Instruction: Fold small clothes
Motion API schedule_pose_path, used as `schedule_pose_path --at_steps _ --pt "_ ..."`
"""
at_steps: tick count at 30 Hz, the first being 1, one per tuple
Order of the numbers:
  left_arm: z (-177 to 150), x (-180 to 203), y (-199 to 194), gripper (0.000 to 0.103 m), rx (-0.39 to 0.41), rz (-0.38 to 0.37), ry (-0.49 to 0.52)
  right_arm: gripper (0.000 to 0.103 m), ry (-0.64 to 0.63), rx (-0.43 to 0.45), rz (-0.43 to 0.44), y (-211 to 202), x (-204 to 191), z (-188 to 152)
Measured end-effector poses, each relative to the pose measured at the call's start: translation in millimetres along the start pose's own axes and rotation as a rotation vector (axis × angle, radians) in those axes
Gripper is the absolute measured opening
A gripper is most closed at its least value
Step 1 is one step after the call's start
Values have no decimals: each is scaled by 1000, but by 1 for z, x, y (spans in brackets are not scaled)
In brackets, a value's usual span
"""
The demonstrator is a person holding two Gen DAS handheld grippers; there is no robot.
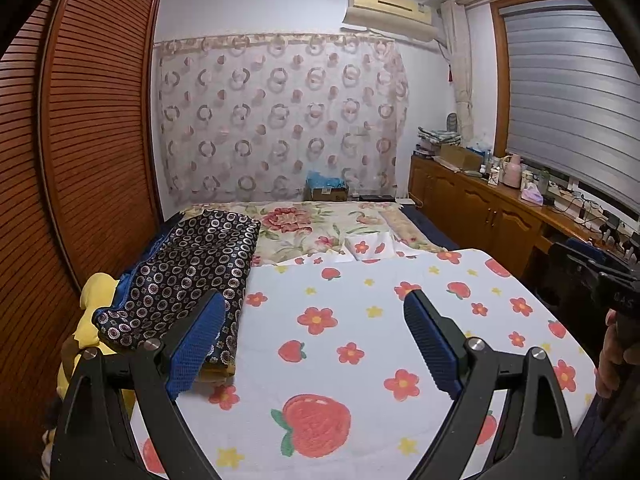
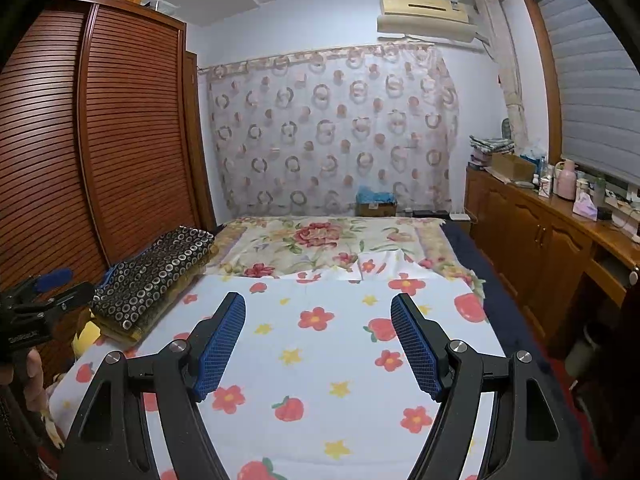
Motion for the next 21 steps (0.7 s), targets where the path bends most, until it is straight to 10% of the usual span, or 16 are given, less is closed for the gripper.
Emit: schedule_pose_path --at_steps 21 --pt "2 -1 -4 91 8 2 4 77 0 0 2 -2 2 2"
Point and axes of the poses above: each gripper's, at about its wrist camera, not at the fingertips, and y roughly the way its jaws point, x to its right, z to its top, the point moved 8 cm from there along y, roughly the way its jaws point, and after that the axes turned 7 degrees about z, right-handed, at the moved point
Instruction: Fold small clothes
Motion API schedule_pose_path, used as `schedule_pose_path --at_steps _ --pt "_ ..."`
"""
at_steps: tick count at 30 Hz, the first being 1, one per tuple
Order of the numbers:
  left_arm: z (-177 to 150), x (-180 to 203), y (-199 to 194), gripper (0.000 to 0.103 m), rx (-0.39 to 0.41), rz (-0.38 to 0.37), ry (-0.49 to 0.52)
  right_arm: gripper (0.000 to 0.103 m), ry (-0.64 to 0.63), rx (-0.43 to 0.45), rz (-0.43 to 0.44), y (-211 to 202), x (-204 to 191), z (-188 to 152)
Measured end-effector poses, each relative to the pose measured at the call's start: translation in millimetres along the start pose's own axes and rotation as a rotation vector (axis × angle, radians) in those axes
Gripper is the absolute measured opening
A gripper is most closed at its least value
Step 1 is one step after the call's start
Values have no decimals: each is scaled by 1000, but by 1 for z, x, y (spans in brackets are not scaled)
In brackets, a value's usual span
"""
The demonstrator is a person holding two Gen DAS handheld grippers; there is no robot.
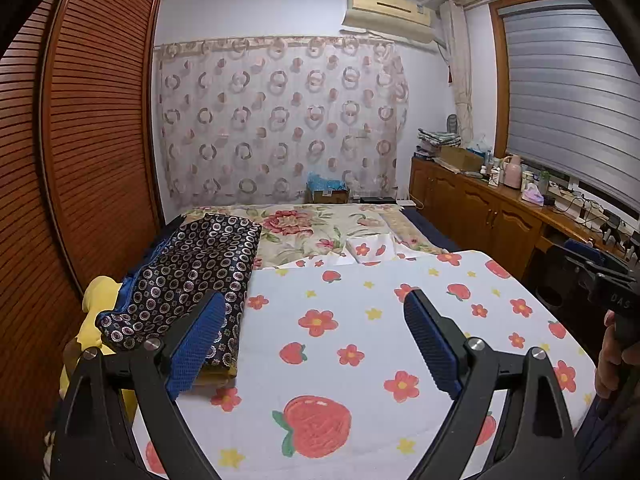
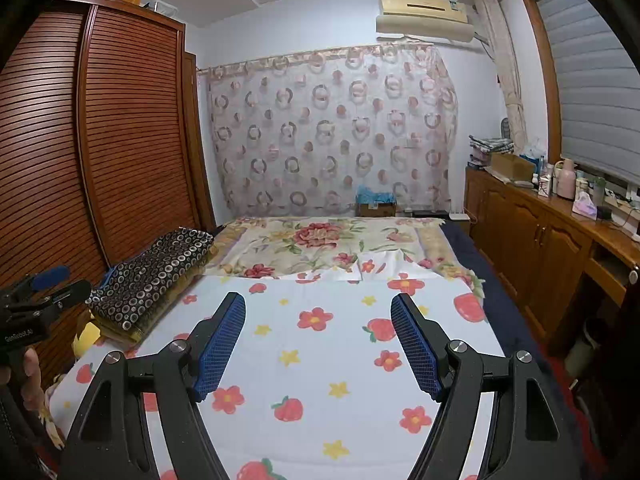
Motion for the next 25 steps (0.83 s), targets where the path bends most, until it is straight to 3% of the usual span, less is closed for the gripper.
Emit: schedule_pose_path --at_steps 25 --pt "1 -1 -1 91 4 1 0 77 -5 5 5 -4 5 1"
Point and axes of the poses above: each gripper's, at about its wrist camera, not at the fingertips, and y roughly the way its jaws point, x to its right, z to its top, the point moved 8 cm from there along y, roughly the way its jaws point, and after that the axes turned 7 degrees about z, right-handed, at the moved point
